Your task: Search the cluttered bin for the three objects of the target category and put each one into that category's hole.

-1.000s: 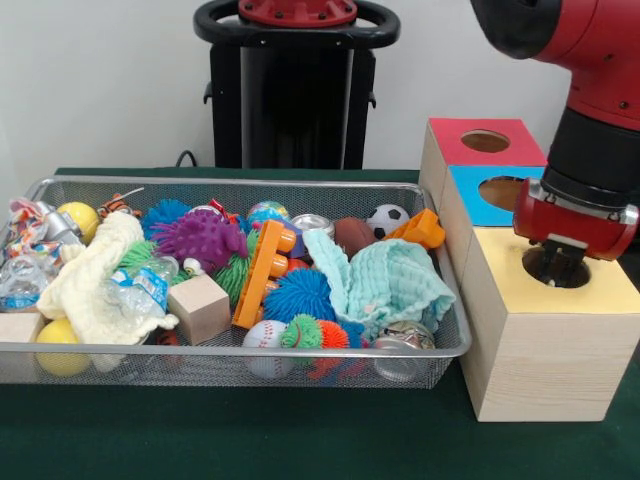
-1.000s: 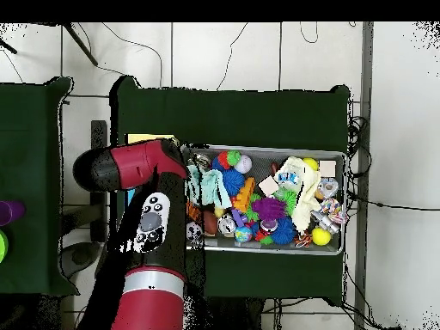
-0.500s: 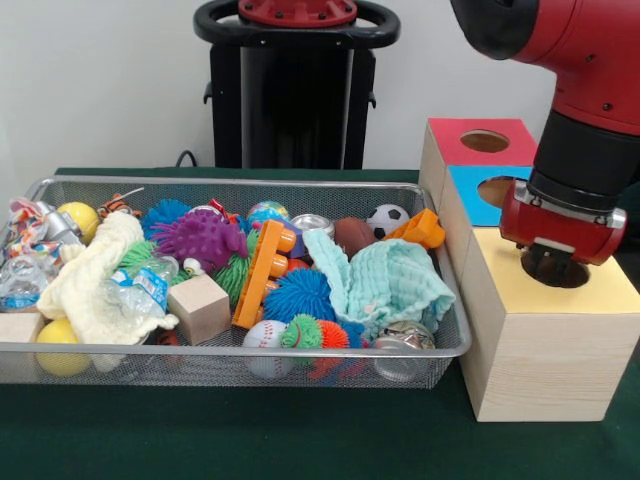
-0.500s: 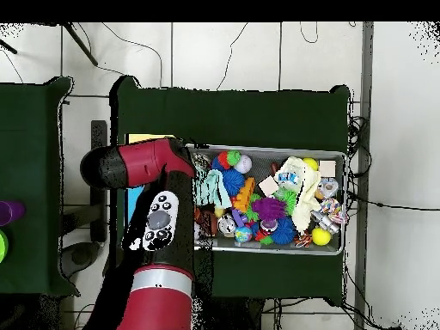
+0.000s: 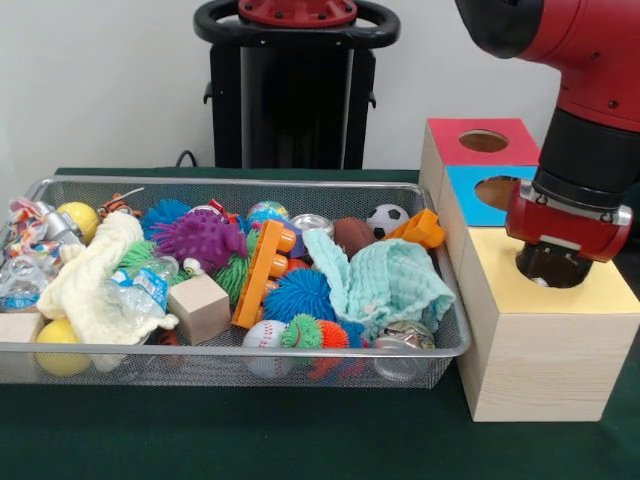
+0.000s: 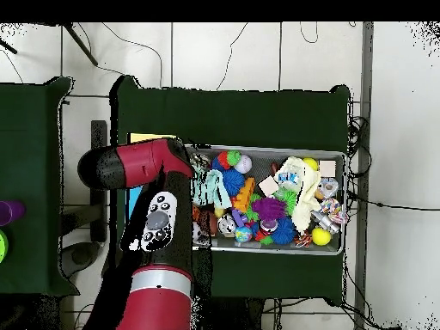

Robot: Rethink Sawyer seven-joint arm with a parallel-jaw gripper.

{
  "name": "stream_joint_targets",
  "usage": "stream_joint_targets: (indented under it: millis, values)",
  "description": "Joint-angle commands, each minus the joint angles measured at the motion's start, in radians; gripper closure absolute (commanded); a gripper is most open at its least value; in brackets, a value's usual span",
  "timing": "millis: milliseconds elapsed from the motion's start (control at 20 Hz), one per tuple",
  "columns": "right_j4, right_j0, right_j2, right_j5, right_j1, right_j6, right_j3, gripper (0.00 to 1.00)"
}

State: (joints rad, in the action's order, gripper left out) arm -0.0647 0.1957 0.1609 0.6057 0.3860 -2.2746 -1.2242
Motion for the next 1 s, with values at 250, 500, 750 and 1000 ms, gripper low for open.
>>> stream_joint_targets:
  millis: [250,500,750,1000]
  values:
    - [-0.045,-0.051,-0.062,0.041,-0.003,0.025,-0.126,0.0]
    - [-0.026,-0.07,-0.076,0.052,-0.001,0.022,-0.128,0.0]
    - [-0.018,-0.086,-0.089,0.076,0.018,0.035,-0.134,0.0]
    - [-0.014,-0.115,-0.103,0.188,0.068,0.085,-0.114,0.0]
